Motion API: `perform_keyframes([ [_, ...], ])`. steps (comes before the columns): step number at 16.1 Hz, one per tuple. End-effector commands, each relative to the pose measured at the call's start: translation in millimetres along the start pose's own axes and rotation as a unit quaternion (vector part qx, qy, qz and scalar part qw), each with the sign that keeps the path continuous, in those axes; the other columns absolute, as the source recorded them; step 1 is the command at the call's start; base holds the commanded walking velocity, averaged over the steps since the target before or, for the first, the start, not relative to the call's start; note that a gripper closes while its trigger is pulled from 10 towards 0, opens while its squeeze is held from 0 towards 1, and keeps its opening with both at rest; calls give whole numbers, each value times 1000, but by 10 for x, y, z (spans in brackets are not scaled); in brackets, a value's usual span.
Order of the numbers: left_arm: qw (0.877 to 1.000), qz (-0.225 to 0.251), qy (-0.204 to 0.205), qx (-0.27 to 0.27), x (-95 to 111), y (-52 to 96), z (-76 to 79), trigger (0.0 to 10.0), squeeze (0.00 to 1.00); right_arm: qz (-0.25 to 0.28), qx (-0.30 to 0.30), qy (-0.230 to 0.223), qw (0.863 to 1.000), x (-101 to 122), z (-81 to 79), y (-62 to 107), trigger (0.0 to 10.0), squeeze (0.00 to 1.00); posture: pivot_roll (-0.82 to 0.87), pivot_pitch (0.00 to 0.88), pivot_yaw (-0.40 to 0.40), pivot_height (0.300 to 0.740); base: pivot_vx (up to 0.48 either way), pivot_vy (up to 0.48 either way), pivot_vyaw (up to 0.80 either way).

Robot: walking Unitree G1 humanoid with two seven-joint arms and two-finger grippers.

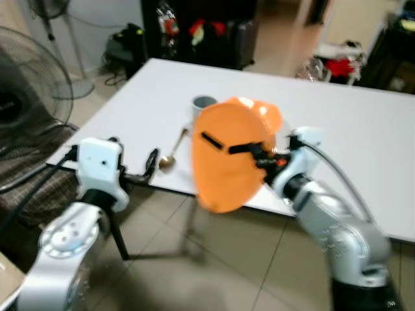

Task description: Setting the table

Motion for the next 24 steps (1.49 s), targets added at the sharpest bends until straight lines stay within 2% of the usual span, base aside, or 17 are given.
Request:
perform_keyframes([
  [1, 1000, 0, 4, -15, 9, -36, 71, 10000, 0, 19, 7, -5, 1000, 106, -4, 44, 10000, 0, -5, 0, -18, 740, 311, 0, 0],
  [7, 1000, 9, -1, -23, 59, -126, 94, 10000, 0, 42, 12, -45, 998, 169, -2, 74, 10000, 0, -12, 0, -1, 740, 46, 44, 0],
  [13, 1000, 12, -6, -27, 86, -204, 77, 10000, 0, 49, 11, -73, 996, 161, -19, 110, 10000, 0, -20, 0, 16, 740, 0, 476, -654],
  [15, 1000, 12, -14, -22, 89, -213, 66, 10000, 0, 48, 9, -76, 996, 152, -15, 114, 10000, 0, -19, 0, 16, 740, 0, 142, -681],
  [18, 999, 12, -33, -19, 93, -224, 61, 10000, 0, 38, -14, -87, 995, 94, 64, 115, 10000, 0, -15, 0, 13, 740, 0, -480, -138],
  [21, 1000, 2, -11, -14, 52, -208, 47, 10000, 0, 33, -36, -98, 994, 78, 157, 78, 10000, 0, -12, 0, 12, 740, 0, -160, 0],
  [23, 1000, -9, -10, -24, 8, -176, 72, 10000, 0, 17, -53, -129, 990, 54, 245, -7, 10000, 0, -8, 0, 9, 740, 0, 0, 0],
  [24, 999, -9, -13, -33, 8, -164, 95, 10000, 0, 7, -64, -160, 985, 14, 293, -47, 10000, 0, -4, 0, 5, 740, 0, 0, 0],
])
Point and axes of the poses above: a point about 5 cm out from each wrist's last joint towards the gripper, its own y axis pointing back from the gripper into the wrist, its own x axis along the axis of the wrist's last joint, z = x × y, the point moved 6 cm from there along -y, pointing out of the wrist towards the gripper, and after that the axes turned 6 degrees about y, right-handed, at the moved point
